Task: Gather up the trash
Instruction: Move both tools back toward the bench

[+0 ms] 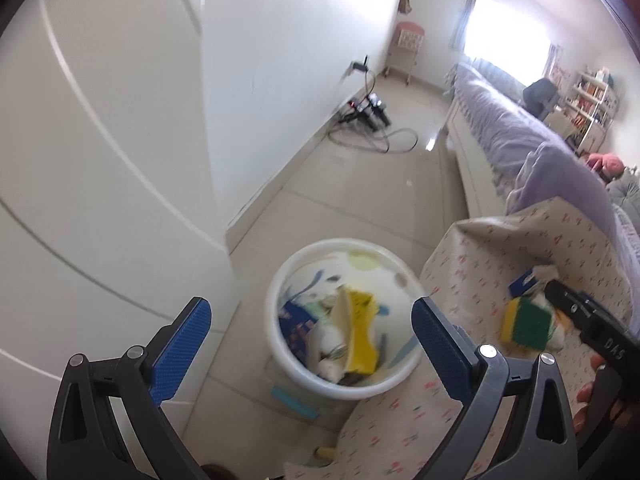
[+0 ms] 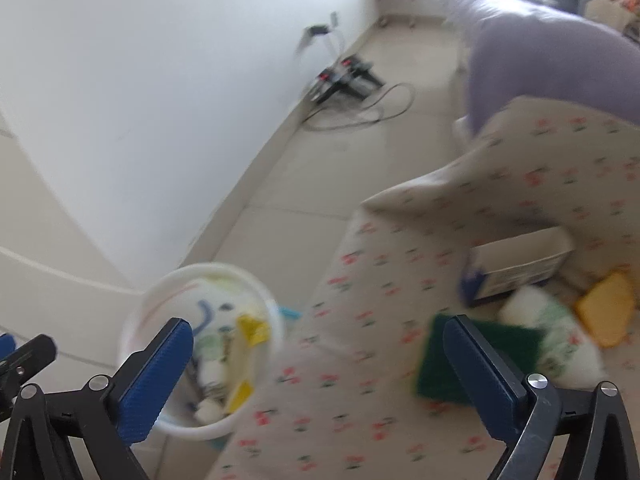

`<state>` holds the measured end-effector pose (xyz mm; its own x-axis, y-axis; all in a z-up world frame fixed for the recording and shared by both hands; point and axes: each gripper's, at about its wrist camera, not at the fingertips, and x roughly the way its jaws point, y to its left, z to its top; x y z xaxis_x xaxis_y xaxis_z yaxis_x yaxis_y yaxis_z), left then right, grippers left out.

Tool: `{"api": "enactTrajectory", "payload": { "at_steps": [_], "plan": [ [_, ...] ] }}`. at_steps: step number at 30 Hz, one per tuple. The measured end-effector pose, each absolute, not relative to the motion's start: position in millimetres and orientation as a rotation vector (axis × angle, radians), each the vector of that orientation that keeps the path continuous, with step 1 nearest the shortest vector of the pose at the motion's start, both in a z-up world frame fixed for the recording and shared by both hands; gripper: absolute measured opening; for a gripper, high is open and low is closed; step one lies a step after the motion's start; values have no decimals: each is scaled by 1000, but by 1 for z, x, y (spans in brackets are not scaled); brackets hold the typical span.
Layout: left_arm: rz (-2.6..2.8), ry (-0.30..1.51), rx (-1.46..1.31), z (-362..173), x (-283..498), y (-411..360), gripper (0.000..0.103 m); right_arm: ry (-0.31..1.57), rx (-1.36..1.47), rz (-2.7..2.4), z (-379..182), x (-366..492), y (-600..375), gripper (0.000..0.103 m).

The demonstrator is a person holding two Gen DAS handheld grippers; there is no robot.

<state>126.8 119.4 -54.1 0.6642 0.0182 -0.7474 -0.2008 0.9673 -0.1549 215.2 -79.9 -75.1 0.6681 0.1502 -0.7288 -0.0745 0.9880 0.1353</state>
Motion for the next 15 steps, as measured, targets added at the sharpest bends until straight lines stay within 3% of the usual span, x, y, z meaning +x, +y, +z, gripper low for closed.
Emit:
{"api": "enactTrajectory", "payload": {
  "at_steps": [15],
  "plan": [
    [15,723,-133,-53,158,6,103,733,226,-150,-77,209,-199,103]
  ]
}}
